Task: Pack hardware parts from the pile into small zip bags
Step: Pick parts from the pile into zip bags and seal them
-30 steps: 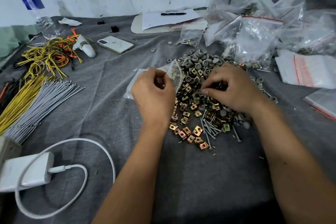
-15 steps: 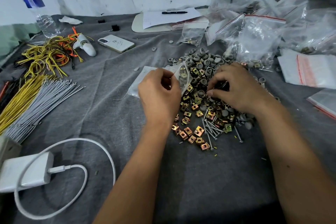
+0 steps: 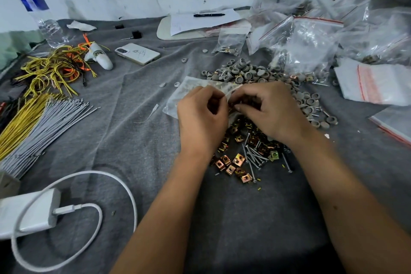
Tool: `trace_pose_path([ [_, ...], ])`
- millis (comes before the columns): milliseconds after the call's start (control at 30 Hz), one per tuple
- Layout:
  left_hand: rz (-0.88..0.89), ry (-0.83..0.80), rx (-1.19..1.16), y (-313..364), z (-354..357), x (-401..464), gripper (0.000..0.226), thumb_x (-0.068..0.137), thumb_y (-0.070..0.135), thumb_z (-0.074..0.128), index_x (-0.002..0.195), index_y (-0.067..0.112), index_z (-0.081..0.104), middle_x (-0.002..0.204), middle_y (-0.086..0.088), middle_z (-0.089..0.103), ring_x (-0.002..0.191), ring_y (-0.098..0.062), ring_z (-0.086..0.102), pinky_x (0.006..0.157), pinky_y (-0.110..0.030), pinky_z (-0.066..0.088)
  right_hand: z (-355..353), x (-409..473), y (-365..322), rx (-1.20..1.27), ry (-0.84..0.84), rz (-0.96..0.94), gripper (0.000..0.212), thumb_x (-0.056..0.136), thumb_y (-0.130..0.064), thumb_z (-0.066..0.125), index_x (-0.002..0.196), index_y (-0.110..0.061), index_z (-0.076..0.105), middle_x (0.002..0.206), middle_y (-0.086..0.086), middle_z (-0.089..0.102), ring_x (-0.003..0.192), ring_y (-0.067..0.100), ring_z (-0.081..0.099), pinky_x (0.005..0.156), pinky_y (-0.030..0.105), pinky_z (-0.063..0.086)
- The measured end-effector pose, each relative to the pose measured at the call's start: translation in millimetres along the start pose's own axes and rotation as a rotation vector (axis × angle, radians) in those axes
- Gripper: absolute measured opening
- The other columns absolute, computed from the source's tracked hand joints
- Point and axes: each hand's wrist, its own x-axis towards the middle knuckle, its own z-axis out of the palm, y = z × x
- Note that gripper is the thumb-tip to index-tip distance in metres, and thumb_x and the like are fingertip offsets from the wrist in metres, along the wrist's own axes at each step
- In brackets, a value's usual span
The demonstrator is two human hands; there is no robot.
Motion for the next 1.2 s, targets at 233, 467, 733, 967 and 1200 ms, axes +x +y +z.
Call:
trace_pose_path([
  [233,0.013,0.184,-0.043,5.8,-5.9,2.2,0.007,0.081,0.004,0.075,0.077,0.009,0.075,0.073,0.000,0.067,0.064,-0.011,0.061,0.061,-0.022,0.049,5.1,-0.2,-1.6,0.001,-0.022,0.023,0.028,0.092,-0.008,0.073,0.117,-0.019,0.077,0.100,-0.005,0.079,0.093,0.002,0.073,0.089,0.031,0.059],
  [467,-0.024,0.274,0.111,2.2,-11.2,6.2,0.007,0.078,0.002,0.073,0.072,0.005,0.070,0.071,-0.006,0.063,0.061,-0.020,0.059,0.059,-0.036,0.048,9.4,2.1,0.2,0.162,0.252,0.078,0.025,0.089,-0.011,0.078,0.113,-0.015,0.071,0.097,-0.007,0.075,0.084,-0.002,0.072,0.072,0.016,0.059],
  [733,-0.091,0.299,0.109,-2.0,-17.9,7.2,0.005,0.079,0.002,0.069,0.074,0.004,0.071,0.074,-0.007,0.063,0.062,-0.023,0.060,0.059,-0.045,0.051,19.5,8.6,-0.1,-0.374,-0.065,0.027,0.029,0.088,-0.029,0.079,0.116,-0.025,0.075,0.109,-0.002,0.055,0.111,0.018,0.051,0.088,0.039,0.052],
  [967,-0.104,0.260,0.101,-2.7,-14.8,6.4,0.008,0.078,0.001,0.072,0.072,0.006,0.069,0.072,-0.002,0.061,0.064,-0.019,0.058,0.059,-0.035,0.048,21.8,7.6,-2.6,-0.407,-0.048,0.060,0.017,0.091,-0.026,0.075,0.103,-0.014,0.072,0.109,-0.001,0.056,0.114,0.018,0.049,0.095,0.035,0.049],
  [1200,-0.092,0.244,0.097,-2.9,-13.2,7.0,0.009,0.077,0.000,0.071,0.072,0.007,0.069,0.070,-0.002,0.061,0.064,-0.018,0.057,0.059,-0.032,0.047,12.1,3.7,1.1,-0.277,-0.019,0.082,0.023,0.091,-0.027,0.074,0.112,-0.019,0.069,0.115,-0.003,0.060,0.114,0.013,0.047,0.098,0.036,0.046],
])
